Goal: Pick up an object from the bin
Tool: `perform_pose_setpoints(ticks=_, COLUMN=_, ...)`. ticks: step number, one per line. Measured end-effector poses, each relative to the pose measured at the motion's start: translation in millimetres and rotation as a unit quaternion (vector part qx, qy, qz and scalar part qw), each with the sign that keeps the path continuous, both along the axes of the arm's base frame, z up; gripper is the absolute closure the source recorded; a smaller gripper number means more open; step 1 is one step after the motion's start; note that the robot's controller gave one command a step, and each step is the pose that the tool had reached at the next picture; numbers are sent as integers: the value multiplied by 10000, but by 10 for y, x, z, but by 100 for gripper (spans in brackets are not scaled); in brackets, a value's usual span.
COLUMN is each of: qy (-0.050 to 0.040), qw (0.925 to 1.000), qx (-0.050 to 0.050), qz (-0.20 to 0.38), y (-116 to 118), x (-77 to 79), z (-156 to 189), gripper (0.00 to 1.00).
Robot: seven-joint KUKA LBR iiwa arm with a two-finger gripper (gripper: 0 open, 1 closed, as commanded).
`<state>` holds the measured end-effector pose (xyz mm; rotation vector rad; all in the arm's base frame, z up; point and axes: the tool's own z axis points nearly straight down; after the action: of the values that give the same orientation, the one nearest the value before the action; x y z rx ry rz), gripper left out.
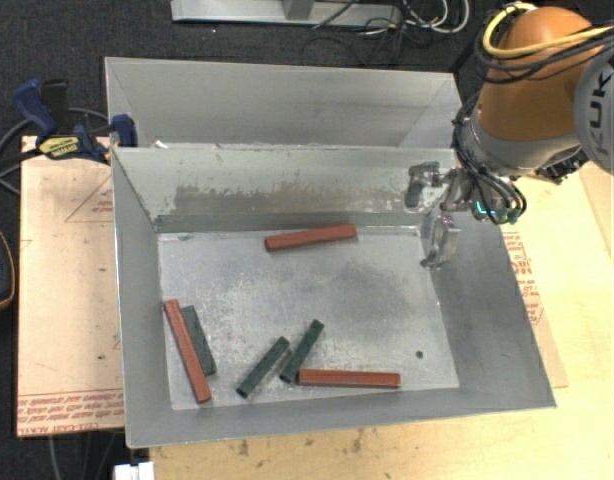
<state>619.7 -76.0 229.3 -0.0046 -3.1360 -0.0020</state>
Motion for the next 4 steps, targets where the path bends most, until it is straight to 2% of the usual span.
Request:
perform_pose_setpoints(ticks=1, qy=-19, qw=9991, qx=11, qz=423, y=656, x=-239, z=-130, gripper=0)
perform_pose_setpoints(ticks=2, qy=-1, qw=9998, qx=6, qz=-213, y=993, x=-547, z=-713, gripper=0)
perform_pose_setpoints(ticks=3, qy=-7, qw=9967, qx=3, qz=817, y=1258, x=-1012, z=-1613, gripper=0)
perform_pose_setpoints(ticks=4, qy=-47, qw=9967, qx=2, qz=816, y=1257, x=-981, z=-1571, gripper=100)
